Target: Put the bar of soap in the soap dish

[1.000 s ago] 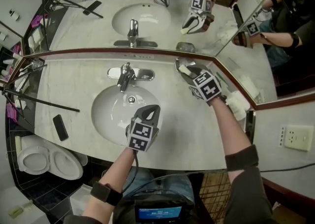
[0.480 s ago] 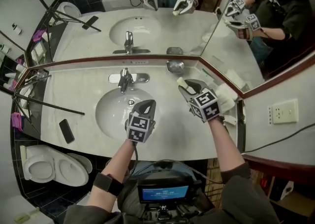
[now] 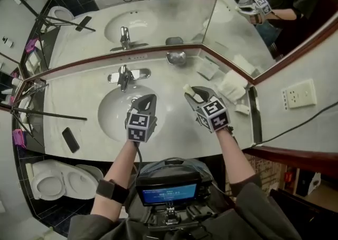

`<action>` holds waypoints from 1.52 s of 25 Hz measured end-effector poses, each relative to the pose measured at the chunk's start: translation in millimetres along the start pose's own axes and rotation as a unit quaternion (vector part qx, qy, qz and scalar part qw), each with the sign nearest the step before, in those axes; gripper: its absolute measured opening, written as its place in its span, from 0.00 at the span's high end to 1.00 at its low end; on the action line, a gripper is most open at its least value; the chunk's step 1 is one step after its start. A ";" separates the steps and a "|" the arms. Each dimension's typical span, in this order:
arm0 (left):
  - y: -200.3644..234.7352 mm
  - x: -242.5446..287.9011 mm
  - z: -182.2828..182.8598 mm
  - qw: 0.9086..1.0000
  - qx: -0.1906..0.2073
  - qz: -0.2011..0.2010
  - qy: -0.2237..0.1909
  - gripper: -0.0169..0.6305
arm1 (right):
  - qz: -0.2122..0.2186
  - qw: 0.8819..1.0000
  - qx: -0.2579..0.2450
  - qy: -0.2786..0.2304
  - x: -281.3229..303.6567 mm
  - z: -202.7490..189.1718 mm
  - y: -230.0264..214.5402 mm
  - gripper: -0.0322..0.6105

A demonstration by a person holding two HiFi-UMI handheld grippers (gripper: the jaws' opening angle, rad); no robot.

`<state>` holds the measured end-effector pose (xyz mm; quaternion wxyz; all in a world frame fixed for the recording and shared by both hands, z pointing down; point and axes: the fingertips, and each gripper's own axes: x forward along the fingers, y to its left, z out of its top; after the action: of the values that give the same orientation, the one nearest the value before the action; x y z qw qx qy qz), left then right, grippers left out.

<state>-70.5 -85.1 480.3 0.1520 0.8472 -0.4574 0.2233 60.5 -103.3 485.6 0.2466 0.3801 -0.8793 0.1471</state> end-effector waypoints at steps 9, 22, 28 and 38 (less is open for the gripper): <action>4.1 -4.5 0.5 1.000 0.016 0.011 0.016 0.97 | -0.023 0.993 0.021 0.112 33.6 -121.8 -13.6 0.71; 0.3 -11.4 -7.9 0.999 0.026 0.014 0.022 0.97 | -0.041 0.976 0.014 0.214 82.6 -201.0 -34.5 0.71; 6.6 -15.1 -12.9 0.999 0.013 0.019 0.026 0.97 | -0.038 0.970 0.009 0.238 87.8 -216.3 -34.8 0.70; 9.7 -16.7 -16.8 0.999 0.007 0.020 0.024 0.97 | -0.051 0.971 0.008 0.235 86.0 -213.0 -37.4 0.67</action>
<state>-90.7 -70.7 486.5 0.1519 0.8332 -0.4693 0.2499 106.2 -84.6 713.0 0.4506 0.3810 -0.7749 0.2264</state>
